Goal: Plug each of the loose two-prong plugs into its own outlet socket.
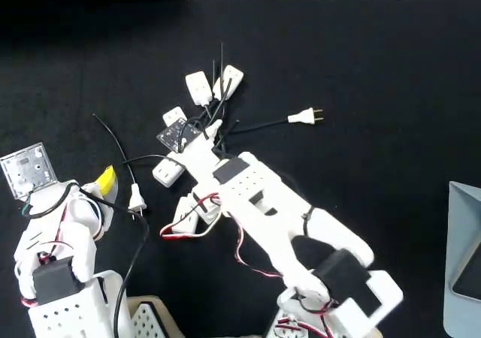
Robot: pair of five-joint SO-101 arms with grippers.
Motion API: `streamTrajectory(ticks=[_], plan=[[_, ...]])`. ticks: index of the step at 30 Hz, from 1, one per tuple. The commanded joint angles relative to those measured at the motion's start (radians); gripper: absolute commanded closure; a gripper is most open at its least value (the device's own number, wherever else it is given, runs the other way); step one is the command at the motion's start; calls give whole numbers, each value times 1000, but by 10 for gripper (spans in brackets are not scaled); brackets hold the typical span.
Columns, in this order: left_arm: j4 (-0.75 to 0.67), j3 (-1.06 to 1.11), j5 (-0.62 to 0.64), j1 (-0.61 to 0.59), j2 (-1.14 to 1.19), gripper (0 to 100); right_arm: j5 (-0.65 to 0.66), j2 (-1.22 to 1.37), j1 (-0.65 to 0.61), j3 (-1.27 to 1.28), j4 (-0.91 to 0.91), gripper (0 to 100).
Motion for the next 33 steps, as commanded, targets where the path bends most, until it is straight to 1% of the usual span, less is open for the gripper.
streamTrajectory(ticks=[1,4,9,11,16,22,29,33], plan=[[-23,-2,-12,-8,-5,704,-6,15,-9,-19,-17,861],[-23,-2,-12,-8,-5,704,-6,2,-9,-35,-6,861],[-23,-2,-12,-8,-5,704,-11,-84,-20,-91,95,861],[-23,-2,-12,-8,-5,704,-37,-128,-40,-101,114,861],[-23,-2,-12,-8,-5,704,-43,-137,-92,-97,83,861],[-25,8,-12,-8,-5,704,-43,-4,-84,-111,-11,858],[-25,10,-12,-8,-6,704,-34,104,44,-168,-9,858],[-26,8,-12,-8,-6,704,-34,107,55,-163,29,860]])
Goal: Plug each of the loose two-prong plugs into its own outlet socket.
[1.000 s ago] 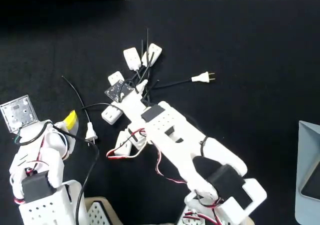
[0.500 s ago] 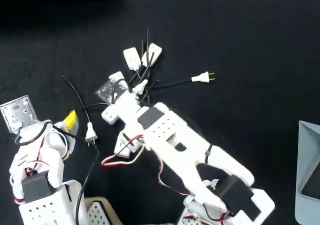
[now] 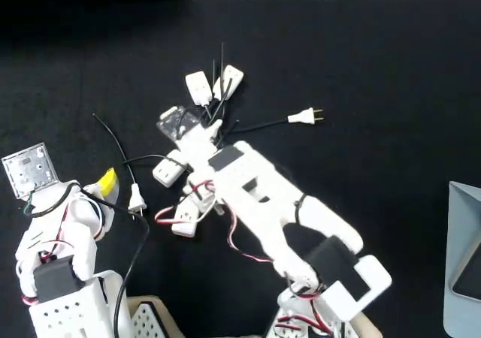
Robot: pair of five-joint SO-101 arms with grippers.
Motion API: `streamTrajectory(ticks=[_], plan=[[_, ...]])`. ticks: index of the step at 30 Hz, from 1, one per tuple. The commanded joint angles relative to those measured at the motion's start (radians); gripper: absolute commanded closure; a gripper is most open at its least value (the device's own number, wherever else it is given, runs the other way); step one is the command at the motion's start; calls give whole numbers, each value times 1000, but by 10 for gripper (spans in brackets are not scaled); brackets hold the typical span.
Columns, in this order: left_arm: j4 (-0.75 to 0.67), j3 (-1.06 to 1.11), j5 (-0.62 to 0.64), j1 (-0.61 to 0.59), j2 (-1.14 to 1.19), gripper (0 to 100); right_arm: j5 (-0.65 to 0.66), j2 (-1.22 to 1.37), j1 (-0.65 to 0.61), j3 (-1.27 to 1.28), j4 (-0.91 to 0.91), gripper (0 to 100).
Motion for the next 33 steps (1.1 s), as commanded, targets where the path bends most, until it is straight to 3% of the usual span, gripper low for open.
streamTrajectory(ticks=[1,13,24,33], plan=[[-26,-10,-12,-8,-6,704,0,1,17,-48,46,860],[-26,-8,-12,-10,-6,704,-2,10,-28,-42,75,864],[-26,-8,-12,-10,-6,704,0,-8,-28,-51,77,986],[-91,-16,-3,-2,-6,704,2,-372,-52,-65,196,987]])
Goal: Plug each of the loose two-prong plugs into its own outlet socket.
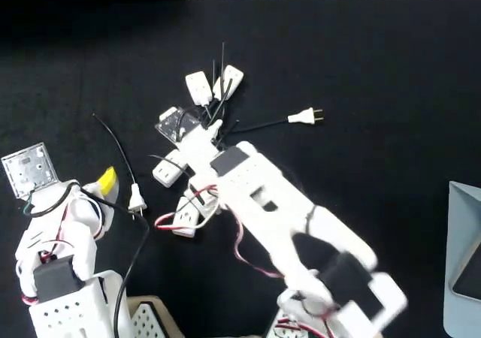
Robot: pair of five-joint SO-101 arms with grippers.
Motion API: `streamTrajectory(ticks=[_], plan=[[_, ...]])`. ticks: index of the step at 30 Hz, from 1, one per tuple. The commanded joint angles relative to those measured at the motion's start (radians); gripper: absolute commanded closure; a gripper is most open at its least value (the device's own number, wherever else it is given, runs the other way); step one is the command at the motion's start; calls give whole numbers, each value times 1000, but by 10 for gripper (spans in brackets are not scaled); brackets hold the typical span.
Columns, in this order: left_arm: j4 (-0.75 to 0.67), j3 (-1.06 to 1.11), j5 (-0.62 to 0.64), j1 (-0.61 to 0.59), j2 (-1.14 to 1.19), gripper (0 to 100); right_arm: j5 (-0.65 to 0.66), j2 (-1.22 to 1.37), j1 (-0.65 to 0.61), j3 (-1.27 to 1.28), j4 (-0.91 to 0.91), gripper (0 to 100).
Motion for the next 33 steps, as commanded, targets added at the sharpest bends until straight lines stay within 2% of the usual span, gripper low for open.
streamTrajectory(ticks=[1,6,11,18,25,29,33], plan=[[-83,-16,2,-1,-6,704,2,-266,-28,-65,58,987],[-149,-47,103,16,-5,702,-8,-496,-74,-15,23,987],[-192,-82,157,157,-5,704,-9,-673,-132,128,-138,987],[-308,-87,180,269,-6,705,-9,-837,-186,295,-262,987],[-178,-236,173,401,-6,705,-11,-852,-187,340,-288,987],[-109,-288,172,437,-6,705,-11,-852,-186,340,-288,987],[-100,-288,172,441,-6,705,-11,-852,-184,338,-288,987]])
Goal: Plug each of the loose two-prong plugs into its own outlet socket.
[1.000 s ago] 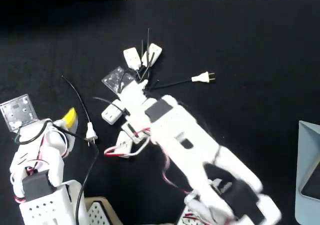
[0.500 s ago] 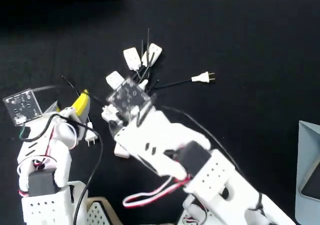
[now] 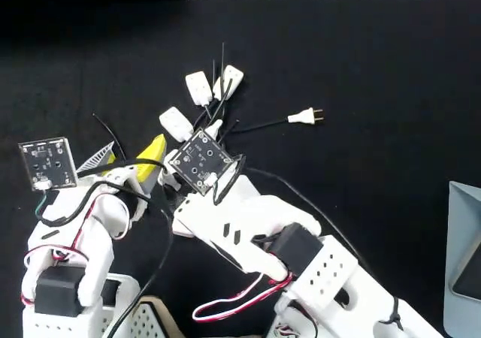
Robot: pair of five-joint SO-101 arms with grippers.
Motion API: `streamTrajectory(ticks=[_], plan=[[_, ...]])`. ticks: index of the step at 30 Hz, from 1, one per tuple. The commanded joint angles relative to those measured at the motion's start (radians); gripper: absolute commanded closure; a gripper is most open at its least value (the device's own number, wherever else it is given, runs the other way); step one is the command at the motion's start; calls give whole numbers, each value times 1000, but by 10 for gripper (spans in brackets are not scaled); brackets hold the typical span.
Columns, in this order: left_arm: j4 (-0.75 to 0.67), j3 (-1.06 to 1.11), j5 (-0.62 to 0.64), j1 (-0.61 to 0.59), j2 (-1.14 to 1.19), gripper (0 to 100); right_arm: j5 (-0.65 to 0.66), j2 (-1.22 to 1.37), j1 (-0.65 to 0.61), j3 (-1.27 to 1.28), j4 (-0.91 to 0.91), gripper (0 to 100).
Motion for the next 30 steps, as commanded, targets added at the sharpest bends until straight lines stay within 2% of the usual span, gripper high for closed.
streamTrajectory(ticks=[1,10,17,22,26,30], plan=[[11,-68,5,21,-3,705,-9,-21,-9,-7,-21,987],[2,-30,-60,1,-3,704,-63,-19,-8,-1,-46,987],[2,28,-57,-219,-3,704,-57,12,20,119,-255,987],[2,70,-31,-317,-3,704,-55,180,20,117,-384,987],[2,94,5,-323,-3,704,-55,357,61,84,-506,987],[2,99,5,-329,-3,704,-55,516,101,-5,-520,987]])
